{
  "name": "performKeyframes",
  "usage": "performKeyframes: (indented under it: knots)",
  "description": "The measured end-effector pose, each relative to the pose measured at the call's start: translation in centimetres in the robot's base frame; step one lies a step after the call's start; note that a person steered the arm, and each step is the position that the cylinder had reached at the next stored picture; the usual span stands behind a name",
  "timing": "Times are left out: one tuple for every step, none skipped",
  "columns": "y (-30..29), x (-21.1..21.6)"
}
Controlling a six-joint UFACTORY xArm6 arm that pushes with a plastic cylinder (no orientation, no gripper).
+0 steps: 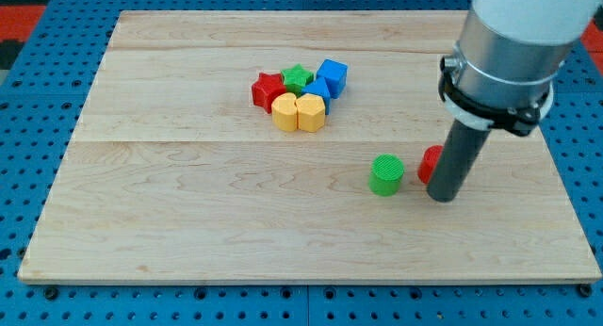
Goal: Push the red circle into the blue blocks
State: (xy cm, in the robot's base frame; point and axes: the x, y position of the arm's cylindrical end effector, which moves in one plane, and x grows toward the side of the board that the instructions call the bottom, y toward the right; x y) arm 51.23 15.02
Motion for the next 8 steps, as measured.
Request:
performKeyframes:
  knots:
    - [1.1,-1.7]
    - [2.5,-2.5]
    - [-2.7,-5.0]
    - [-5.0,-7.1]
    - [-0.2,-6.9]
    - [0.7,-7.6]
    - [-1.6,-9.4]
    - [-3.5,-10.8]
